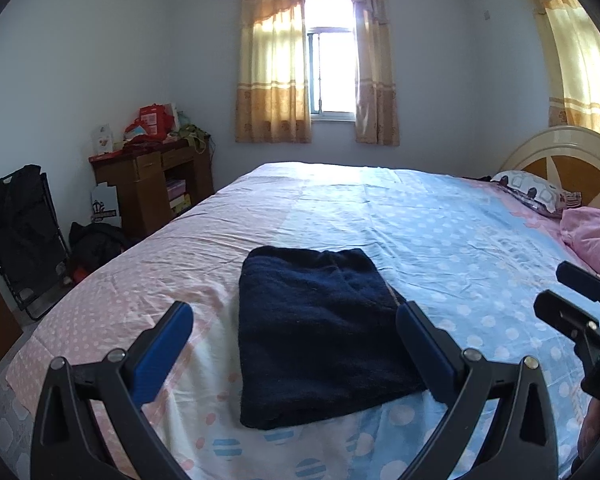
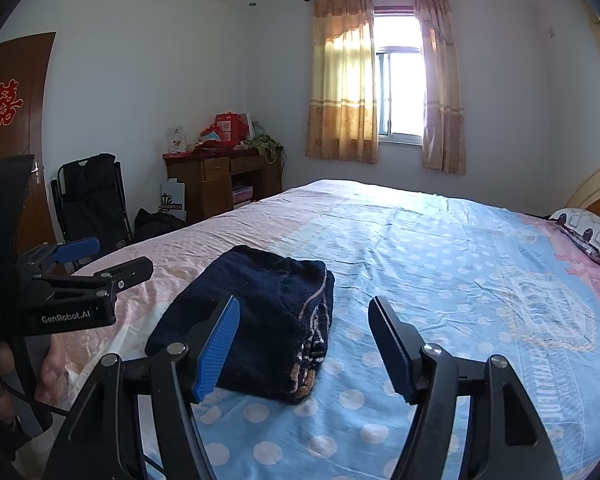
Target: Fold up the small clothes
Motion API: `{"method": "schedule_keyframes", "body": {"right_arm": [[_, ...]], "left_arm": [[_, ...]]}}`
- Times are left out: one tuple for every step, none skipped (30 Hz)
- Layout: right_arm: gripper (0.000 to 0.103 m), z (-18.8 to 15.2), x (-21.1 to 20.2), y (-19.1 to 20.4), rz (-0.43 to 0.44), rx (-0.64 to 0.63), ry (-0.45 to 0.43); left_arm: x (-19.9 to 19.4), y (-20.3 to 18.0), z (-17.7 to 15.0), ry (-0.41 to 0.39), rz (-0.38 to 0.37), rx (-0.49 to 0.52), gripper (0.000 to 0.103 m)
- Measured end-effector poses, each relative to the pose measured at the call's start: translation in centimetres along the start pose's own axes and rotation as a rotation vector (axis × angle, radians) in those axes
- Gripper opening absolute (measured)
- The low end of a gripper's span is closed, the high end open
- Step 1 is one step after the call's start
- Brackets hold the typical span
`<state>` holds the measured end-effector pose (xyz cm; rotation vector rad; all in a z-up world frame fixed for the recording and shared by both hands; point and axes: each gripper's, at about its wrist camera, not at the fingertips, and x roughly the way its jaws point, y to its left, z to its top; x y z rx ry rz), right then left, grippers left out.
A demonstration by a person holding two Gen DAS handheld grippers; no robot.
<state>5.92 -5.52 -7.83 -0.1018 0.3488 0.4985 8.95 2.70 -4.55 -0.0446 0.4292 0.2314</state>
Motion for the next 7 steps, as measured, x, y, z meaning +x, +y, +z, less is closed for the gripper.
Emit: {"method": "schedule_keyframes", "body": {"right_arm": [[0.068, -0.02, 0.05, 0.01, 0.001, -0.001, 0.002], [0.068, -0.09, 0.09, 0.04, 0.002, -0.002, 0.005], [0.068, -0.13, 0.13, 0.05, 0.003, -0.003, 0.007], [0.068, -0.17, 0.16, 0.06, 0.003, -0.004, 0.009], [0.068, -0.21, 0.20, 0.08, 0.004, -0.005, 0.011], [0.068, -0.19, 0.29, 0.06, 0.005, -0.006, 0.012], [0.068, -0.22, 0.33, 0.03, 0.006, -0.005, 0.014]], "left_arm": [[0.04, 0.06, -0.05, 0.000, 0.002, -0.004, 0.103], [0.02, 0.23, -0.16, -0.001, 0.002, -0.009, 0.103], [0.01, 0.32, -0.21, 0.000, -0.001, -0.013, 0.103], [0.04, 0.35, -0.24, -0.001, -0.003, -0.016, 0.103], [0.02, 0.43, -0.28, -0.002, -0.003, -0.017, 0.103], [0.05, 0.46, -0.29, -0.003, -0.003, -0.017, 0.103], [0.10, 0.45, -0.31, -0.001, -0.004, -0.016, 0.103]]}}
